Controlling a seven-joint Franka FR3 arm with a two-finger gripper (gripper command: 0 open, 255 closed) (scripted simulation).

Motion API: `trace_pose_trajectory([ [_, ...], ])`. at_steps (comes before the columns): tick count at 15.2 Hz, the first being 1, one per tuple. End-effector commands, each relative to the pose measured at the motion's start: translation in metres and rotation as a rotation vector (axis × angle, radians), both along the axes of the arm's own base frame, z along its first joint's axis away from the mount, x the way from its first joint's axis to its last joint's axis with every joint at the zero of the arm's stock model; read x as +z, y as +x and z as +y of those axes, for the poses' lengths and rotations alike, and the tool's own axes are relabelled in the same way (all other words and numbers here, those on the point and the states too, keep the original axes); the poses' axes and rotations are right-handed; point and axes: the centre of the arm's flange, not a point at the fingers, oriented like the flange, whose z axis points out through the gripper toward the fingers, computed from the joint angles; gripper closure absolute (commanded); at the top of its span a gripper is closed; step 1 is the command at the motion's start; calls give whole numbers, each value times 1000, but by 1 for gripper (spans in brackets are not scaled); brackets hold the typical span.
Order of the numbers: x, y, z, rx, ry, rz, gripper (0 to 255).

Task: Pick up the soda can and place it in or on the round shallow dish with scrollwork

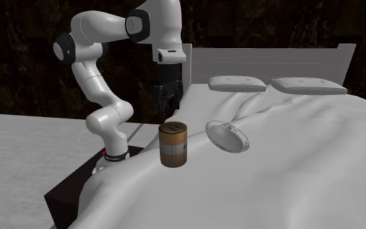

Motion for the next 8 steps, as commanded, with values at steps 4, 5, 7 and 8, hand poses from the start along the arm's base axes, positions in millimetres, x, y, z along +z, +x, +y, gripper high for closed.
trace_pose_trajectory([
  [4,-7,1,-41,-87,11,16,0],
  [5,-12,1,-41,-87,11,16,0],
  [7,-23,1,-41,-87,11,16,0],
  [8,-28,1,-41,-87,11,16,0],
])
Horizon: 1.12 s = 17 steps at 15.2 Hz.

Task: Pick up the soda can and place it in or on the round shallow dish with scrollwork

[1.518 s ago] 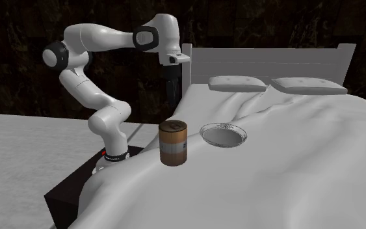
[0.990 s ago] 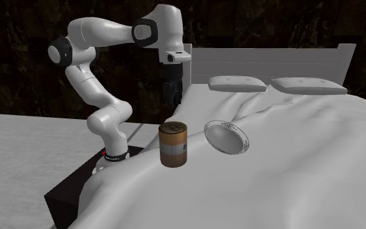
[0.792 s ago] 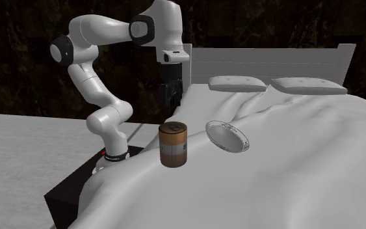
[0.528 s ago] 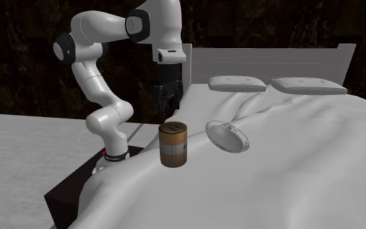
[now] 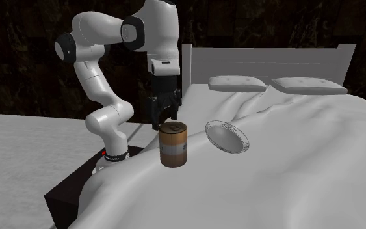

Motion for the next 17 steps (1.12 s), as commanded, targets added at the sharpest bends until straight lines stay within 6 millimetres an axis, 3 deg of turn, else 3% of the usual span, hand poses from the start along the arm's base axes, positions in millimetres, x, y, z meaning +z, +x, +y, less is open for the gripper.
trace_pose_trajectory([
  [1,-9,0,-1,0,0,0,0],
  [10,-12,0,-1,0,0,0,0],
  [11,-12,0,-1,0,0,0,255],
  [17,-12,0,-1,0,0,0,255],
])
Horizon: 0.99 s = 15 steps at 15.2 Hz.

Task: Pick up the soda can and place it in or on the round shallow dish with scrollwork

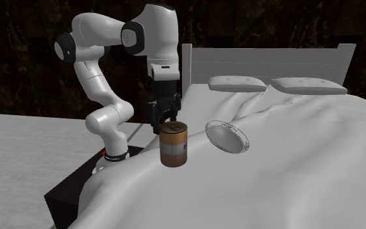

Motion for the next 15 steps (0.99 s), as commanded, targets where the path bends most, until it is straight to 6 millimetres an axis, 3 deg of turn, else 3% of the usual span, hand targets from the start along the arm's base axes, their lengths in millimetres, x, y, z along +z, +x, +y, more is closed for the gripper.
trace_pose_trajectory([
  [1,-1,0,0,0,1,2,255],
  [3,-1,1,0,0,1,2,255],
  [15,62,1,0,0,1,2,255],
])
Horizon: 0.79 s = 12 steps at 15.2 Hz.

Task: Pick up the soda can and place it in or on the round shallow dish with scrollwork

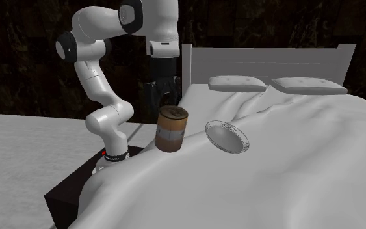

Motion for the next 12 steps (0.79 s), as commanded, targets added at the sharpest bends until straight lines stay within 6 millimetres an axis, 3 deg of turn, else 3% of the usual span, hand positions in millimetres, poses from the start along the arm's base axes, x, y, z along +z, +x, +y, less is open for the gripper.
trace_pose_trajectory([
  [1,12,0,-1,0,0,-1,255],
  [11,63,0,-1,0,0,-1,255],
  [12,67,10,8,0,0,-1,255],
])
